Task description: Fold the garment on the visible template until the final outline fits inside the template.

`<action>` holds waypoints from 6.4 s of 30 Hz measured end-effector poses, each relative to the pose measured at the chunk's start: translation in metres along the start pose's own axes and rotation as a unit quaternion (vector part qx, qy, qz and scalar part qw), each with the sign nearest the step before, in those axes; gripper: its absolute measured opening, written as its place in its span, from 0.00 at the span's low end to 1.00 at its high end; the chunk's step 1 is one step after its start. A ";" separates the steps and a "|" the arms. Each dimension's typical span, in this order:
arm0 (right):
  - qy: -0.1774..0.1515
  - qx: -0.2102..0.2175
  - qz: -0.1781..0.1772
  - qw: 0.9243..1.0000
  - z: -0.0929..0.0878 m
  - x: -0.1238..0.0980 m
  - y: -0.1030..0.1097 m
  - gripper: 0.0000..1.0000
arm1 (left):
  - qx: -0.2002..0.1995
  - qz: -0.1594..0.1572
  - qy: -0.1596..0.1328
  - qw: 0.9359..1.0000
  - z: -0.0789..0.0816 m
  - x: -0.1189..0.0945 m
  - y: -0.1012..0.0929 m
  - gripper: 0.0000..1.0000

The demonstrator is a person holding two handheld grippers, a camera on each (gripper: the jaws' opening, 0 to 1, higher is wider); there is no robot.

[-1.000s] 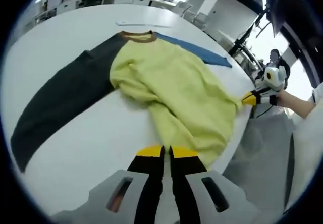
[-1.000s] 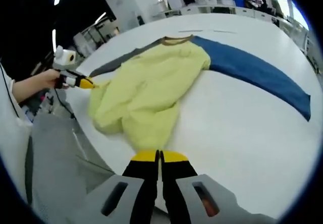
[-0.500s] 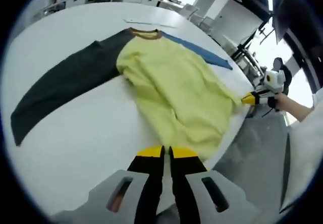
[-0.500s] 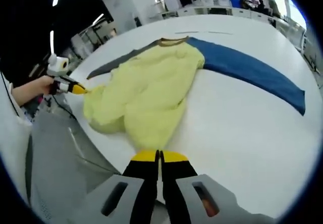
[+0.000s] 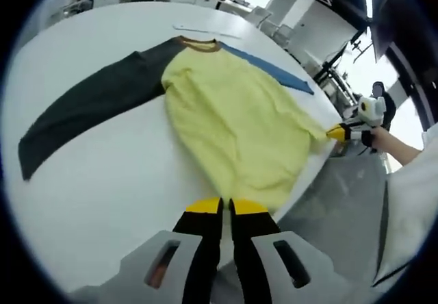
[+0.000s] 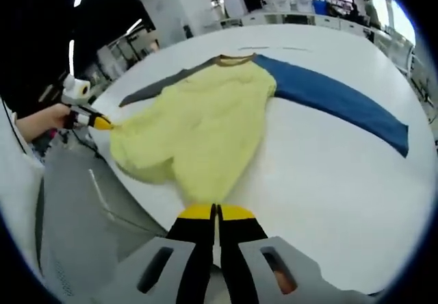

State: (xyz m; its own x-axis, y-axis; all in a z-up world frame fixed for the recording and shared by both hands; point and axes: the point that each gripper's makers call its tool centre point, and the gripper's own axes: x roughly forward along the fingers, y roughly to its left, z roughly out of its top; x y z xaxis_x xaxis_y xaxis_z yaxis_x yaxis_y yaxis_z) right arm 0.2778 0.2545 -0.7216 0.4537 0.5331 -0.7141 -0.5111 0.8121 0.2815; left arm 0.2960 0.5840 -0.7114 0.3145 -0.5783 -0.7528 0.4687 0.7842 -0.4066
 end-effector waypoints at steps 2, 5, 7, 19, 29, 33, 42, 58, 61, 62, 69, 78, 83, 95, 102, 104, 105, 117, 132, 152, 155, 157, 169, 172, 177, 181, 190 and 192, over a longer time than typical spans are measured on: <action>-0.007 -0.003 0.003 1.000 0.007 -0.004 0.001 0.02 | -0.014 -0.008 -0.001 1.000 0.003 -0.003 -0.002 0.01; -0.017 -0.005 0.006 1.000 0.017 -0.008 0.001 0.02 | -0.032 -0.023 -0.009 0.999 0.013 -0.010 -0.007 0.01; -0.025 -0.012 0.006 1.000 0.028 -0.012 -0.003 0.02 | -0.032 -0.028 -0.015 0.999 0.022 -0.013 -0.008 0.01; -0.049 -0.045 0.006 0.998 0.089 -0.013 -0.033 0.02 | 0.000 -0.041 -0.024 0.999 0.076 -0.017 0.004 0.00; -0.026 -0.067 0.013 0.997 0.126 0.016 -0.057 0.02 | 0.002 -0.063 0.027 0.998 0.090 0.002 0.020 0.00; -0.011 -0.068 0.016 0.998 0.130 0.029 -0.066 0.02 | -0.004 -0.066 0.035 0.997 0.098 0.015 0.028 0.00; 0.015 -0.043 0.036 0.998 0.136 0.054 -0.078 0.02 | -0.017 -0.066 0.061 0.996 0.107 0.042 0.048 0.00; 0.043 0.014 0.041 0.998 0.131 0.088 -0.098 0.02 | -0.039 -0.069 0.078 0.994 0.111 0.065 0.067 0.01; 0.046 0.021 0.040 0.998 0.130 0.090 -0.100 0.02 | -0.040 -0.067 0.079 0.994 0.113 0.069 0.071 0.01; 0.047 0.023 0.040 0.998 0.129 0.092 -0.101 0.02 | -0.040 -0.068 0.080 0.994 0.113 0.070 0.072 0.01; 0.054 0.032 0.034 0.997 0.127 0.098 -0.109 0.02 | -0.054 -0.063 0.081 0.993 0.115 0.072 0.079 0.01; 0.049 0.036 0.019 0.998 0.129 0.099 -0.123 0.01 | -0.064 -0.059 0.084 0.993 0.116 0.074 0.081 0.01; 0.053 0.037 0.021 0.998 0.125 0.101 -0.124 0.01 | -0.066 -0.057 0.087 0.992 0.119 0.080 0.083 0.01; 0.063 0.027 0.024 0.997 0.122 0.101 -0.118 0.01 | -0.087 -0.035 0.077 0.993 0.133 0.088 0.104 0.00; 0.061 0.025 0.022 0.998 0.120 0.096 -0.114 0.01 | -0.081 -0.036 0.079 0.993 0.129 0.087 0.100 0.00; 0.052 0.007 0.020 0.998 0.122 0.093 -0.112 0.01 | -0.074 -0.034 0.073 0.994 0.129 0.085 0.099 0.00; 0.046 -0.009 0.018 0.999 0.124 0.092 -0.112 0.01 | -0.070 -0.034 0.071 0.994 0.128 0.082 0.097 0.00; 0.020 -0.090 -0.017 0.996 0.131 0.070 -0.101 0.01 | -0.037 -0.001 0.019 0.999 0.132 0.057 0.090 0.15; -0.030 -0.069 -0.022 0.997 0.132 0.045 -0.090 0.09 | -0.011 0.003 -0.034 0.999 0.121 0.025 0.066 0.34; -0.035 -0.020 -0.027 0.999 0.106 0.005 -0.060 0.40 | 0.031 0.026 -0.044 0.998 0.089 -0.010 0.037 0.62; -0.030 -0.021 -0.032 0.999 0.099 0.000 -0.056 0.45 | 0.028 0.023 -0.044 0.998 0.082 -0.011 0.033 0.64; -0.041 -0.012 -0.027 0.999 0.099 -0.004 -0.050 0.50 | 0.032 0.029 -0.036 0.998 0.073 -0.013 0.031 0.66; -0.051 0.005 -0.021 0.998 0.083 -0.021 -0.033 0.55 | 0.010 0.030 -0.030 0.999 0.038 -0.032 0.016 0.73; -0.053 0.008 -0.019 0.998 0.081 -0.025 -0.030 0.57 | 0.003 0.030 -0.039 0.999 0.035 -0.037 0.012 0.75; -0.053 0.011 -0.017 0.998 0.076 -0.032 -0.026 0.61 | 0.004 0.044 -0.037 0.998 0.028 -0.042 0.012 0.76; -0.058 0.013 -0.015 0.998 0.075 -0.039 -0.022 0.65 | 0.003 0.052 -0.047 0.998 0.026 -0.049 0.009 0.80; -0.064 0.007 -0.010 0.998 0.069 -0.056 -0.012 0.72 | 0.013 0.047 -0.053 0.997 0.022 -0.062 -0.009 0.88; -0.063 0.005 -0.008 0.998 0.067 -0.059 -0.009 0.74 | 0.015 0.048 -0.053 0.997 0.021 -0.066 -0.012 0.90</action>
State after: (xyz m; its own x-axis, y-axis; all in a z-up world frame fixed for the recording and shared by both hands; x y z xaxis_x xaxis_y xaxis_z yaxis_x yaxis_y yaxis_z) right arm 0.3045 0.2313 -0.6388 0.5498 0.5447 -0.6332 -0.4955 0.8230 0.2777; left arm 0.2870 0.6084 -0.6462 0.4448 -0.5226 -0.7274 0.4568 0.8309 -0.3177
